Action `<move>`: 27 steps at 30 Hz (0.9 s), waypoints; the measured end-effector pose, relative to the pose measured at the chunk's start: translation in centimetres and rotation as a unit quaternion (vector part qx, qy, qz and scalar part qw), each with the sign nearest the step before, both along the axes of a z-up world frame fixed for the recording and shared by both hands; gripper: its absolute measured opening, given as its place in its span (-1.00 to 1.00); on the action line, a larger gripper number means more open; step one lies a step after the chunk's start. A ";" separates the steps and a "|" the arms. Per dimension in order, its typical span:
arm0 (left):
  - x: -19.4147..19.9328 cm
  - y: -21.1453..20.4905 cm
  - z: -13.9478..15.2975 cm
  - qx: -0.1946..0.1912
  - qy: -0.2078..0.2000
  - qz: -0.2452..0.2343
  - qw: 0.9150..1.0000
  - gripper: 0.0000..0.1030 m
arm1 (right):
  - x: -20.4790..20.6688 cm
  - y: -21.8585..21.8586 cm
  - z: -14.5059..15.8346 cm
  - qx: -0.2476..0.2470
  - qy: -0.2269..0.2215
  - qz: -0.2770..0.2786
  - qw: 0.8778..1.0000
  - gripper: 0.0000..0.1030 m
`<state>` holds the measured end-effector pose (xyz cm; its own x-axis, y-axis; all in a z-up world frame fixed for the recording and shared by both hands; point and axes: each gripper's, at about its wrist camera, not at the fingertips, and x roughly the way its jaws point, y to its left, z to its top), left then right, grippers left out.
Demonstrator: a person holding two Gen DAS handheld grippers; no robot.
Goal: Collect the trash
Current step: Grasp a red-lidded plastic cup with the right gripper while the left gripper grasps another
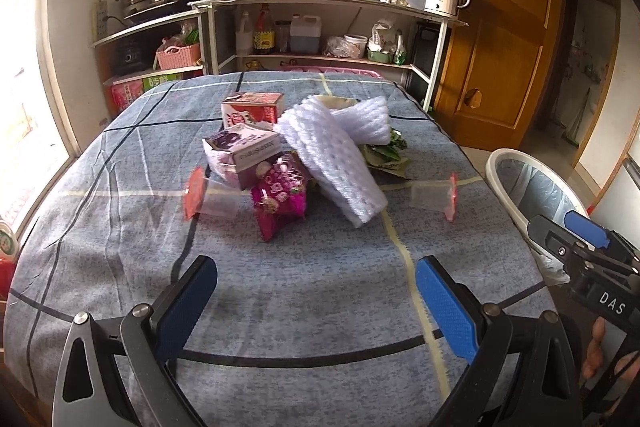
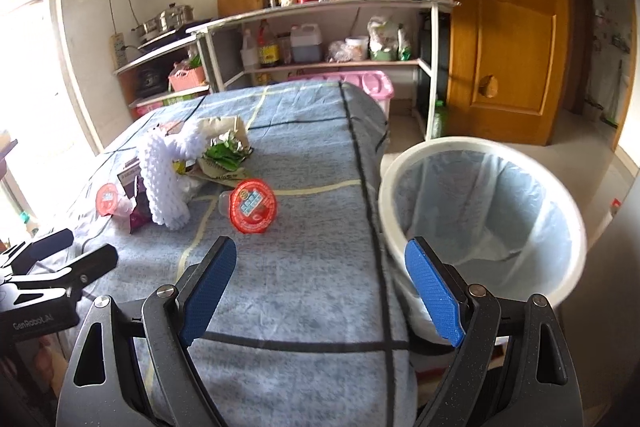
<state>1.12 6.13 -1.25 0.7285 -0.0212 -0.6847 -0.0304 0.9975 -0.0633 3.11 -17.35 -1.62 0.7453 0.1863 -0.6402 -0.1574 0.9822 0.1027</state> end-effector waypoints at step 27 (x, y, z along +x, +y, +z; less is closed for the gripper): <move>6.9 11.1 -2.4 -0.088 0.037 0.058 0.994 0.95 | 8.7 6.4 -2.9 -0.002 0.067 0.115 0.991 0.32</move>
<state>7.97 17.28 -3.64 0.6802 -0.0637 -0.7303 -0.1563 0.9607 -0.2294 11.82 -10.99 -4.51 0.5917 0.3393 -0.7312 -0.3627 0.9222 0.1344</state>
